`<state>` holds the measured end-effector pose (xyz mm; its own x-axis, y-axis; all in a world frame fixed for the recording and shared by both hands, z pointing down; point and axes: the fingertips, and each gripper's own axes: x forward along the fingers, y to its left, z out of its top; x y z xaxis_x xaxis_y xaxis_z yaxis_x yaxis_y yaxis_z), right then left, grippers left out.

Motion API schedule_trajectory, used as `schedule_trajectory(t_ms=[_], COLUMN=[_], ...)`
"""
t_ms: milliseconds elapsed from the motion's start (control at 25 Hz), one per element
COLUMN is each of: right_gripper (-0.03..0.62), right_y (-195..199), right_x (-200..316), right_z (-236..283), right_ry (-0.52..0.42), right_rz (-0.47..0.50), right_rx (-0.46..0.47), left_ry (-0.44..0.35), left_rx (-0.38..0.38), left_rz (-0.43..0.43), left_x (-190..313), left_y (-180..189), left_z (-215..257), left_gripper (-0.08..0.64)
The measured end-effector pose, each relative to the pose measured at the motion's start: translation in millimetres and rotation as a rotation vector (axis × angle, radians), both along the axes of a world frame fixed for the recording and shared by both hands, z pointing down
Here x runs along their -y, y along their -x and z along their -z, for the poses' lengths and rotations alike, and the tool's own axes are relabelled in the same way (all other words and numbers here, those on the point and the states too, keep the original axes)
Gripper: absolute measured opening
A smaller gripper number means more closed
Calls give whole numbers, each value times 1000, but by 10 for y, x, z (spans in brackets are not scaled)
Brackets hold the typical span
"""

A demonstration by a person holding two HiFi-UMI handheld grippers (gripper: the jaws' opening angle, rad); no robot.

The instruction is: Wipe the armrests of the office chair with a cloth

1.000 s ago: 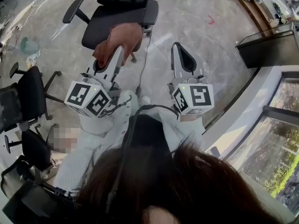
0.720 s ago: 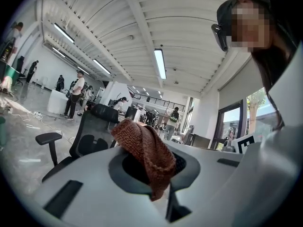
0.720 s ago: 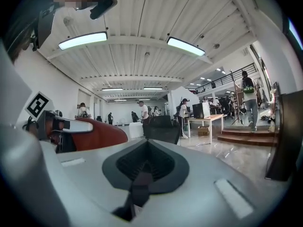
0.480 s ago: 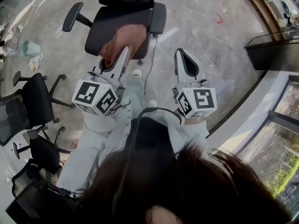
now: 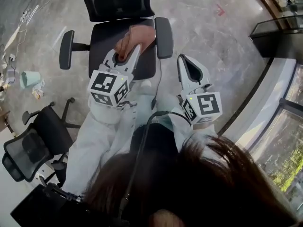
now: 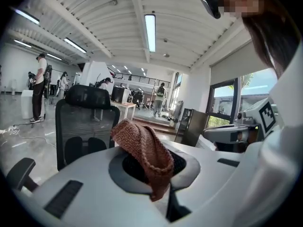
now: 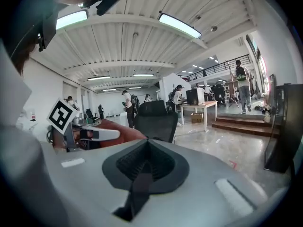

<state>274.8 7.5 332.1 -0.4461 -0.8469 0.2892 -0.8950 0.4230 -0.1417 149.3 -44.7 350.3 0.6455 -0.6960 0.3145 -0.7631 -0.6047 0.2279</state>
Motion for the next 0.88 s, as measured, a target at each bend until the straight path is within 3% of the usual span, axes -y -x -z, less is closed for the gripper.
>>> schedule_trajectory(t_ms=[200, 440, 680, 880], right_gripper=[0, 0, 0, 0], right_y=[-75, -51, -207, -297], right_x=[522, 691, 1085, 1198], right_z=[-475, -585, -1070, -1260], right_ry=[93, 149, 294, 343], right_rz=[-20, 1, 9, 47], right_rx=[-1, 2, -45, -48], left_ry=[59, 98, 36, -6], left_rx=[30, 105, 352, 559], left_rz=[-29, -21, -96, -166], left_x=[824, 1138, 1633, 1939], left_y=[-264, -472, -910, -1200], left_z=[-538, -799, -1358, -1745], left_gripper=[38, 38, 38, 38])
